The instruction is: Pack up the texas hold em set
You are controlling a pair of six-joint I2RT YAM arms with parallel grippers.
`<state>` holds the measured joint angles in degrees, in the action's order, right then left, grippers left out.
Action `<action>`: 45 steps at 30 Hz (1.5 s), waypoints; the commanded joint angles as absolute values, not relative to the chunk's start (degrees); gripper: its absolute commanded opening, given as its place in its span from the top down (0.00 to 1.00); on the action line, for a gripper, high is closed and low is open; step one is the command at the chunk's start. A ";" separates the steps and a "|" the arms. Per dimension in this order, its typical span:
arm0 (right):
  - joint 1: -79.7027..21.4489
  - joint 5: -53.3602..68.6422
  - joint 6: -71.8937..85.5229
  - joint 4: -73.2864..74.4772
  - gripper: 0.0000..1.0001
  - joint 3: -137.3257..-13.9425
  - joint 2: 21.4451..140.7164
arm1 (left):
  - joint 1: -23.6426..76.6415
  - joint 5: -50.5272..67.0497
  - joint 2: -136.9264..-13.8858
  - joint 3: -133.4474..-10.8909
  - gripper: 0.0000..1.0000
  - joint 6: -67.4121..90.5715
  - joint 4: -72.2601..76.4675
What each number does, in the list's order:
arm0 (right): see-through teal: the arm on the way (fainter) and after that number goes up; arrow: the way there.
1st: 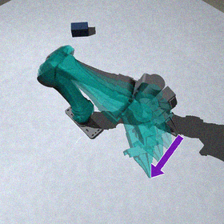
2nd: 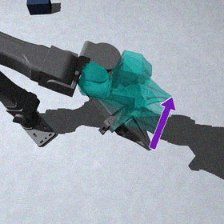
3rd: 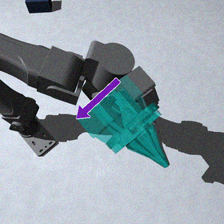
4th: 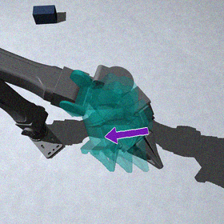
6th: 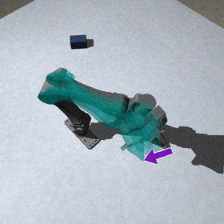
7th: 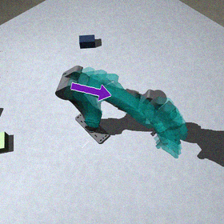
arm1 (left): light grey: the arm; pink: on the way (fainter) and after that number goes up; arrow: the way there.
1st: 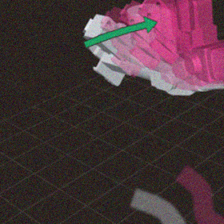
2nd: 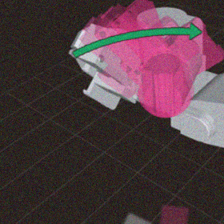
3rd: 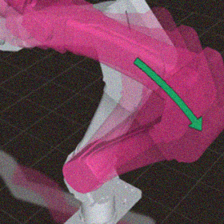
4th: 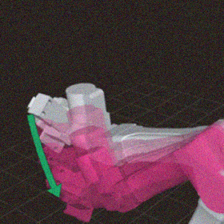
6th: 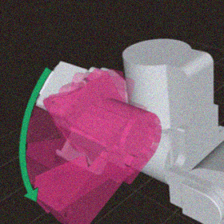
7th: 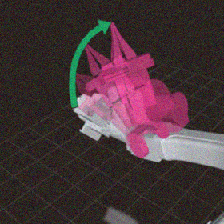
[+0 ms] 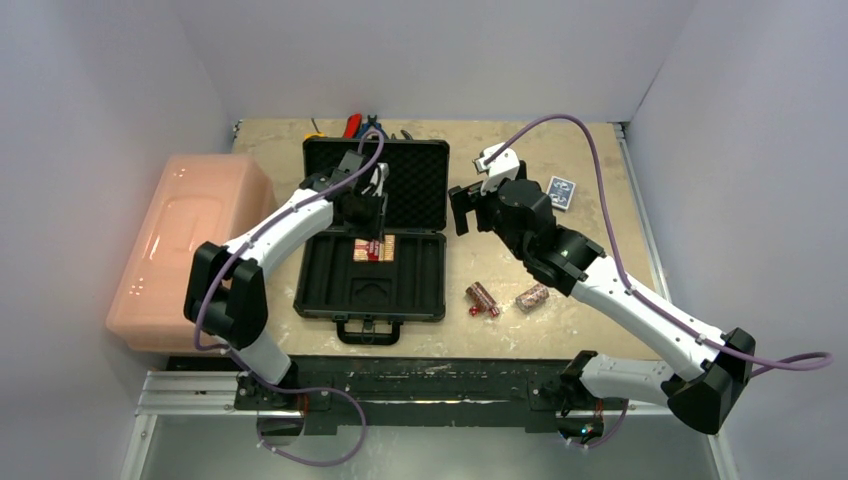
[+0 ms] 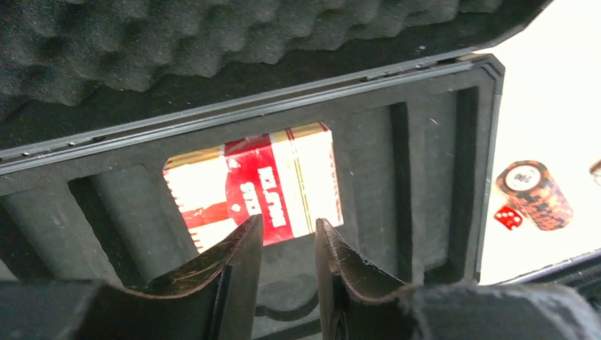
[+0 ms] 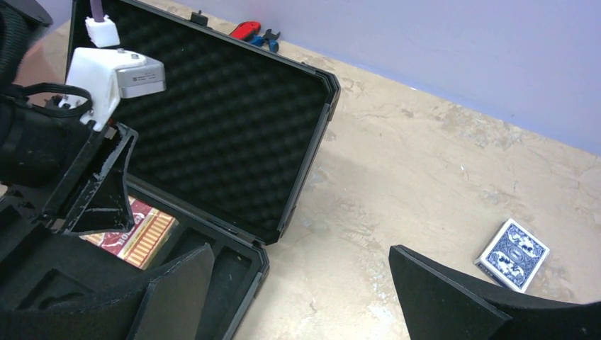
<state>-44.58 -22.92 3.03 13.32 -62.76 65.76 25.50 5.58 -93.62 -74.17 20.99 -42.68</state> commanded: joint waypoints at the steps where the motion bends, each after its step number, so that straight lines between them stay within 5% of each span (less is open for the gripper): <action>1: -44.34 -22.88 3.14 13.87 0.01 -63.68 64.61 | 25.11 1.40 -97.06 -75.54 0.69 21.69 -41.79; 13: -44.38 -22.81 3.86 15.20 0.01 -62.67 63.25 | 25.84 0.74 -103.63 -70.87 0.72 22.74 -38.02; 27: -44.36 -23.33 7.80 17.77 0.01 -65.41 65.44 | 25.84 -0.59 -89.52 -61.96 0.66 24.17 -36.91; 41: -37.75 -31.47 26.25 29.08 0.01 -71.53 72.17 | 25.75 -1.19 -70.88 -65.61 0.07 22.07 -43.47; 45: -34.06 -32.32 32.71 36.98 0.01 -75.90 75.54 | 25.75 -0.27 -65.16 -65.57 0.00 22.70 -48.02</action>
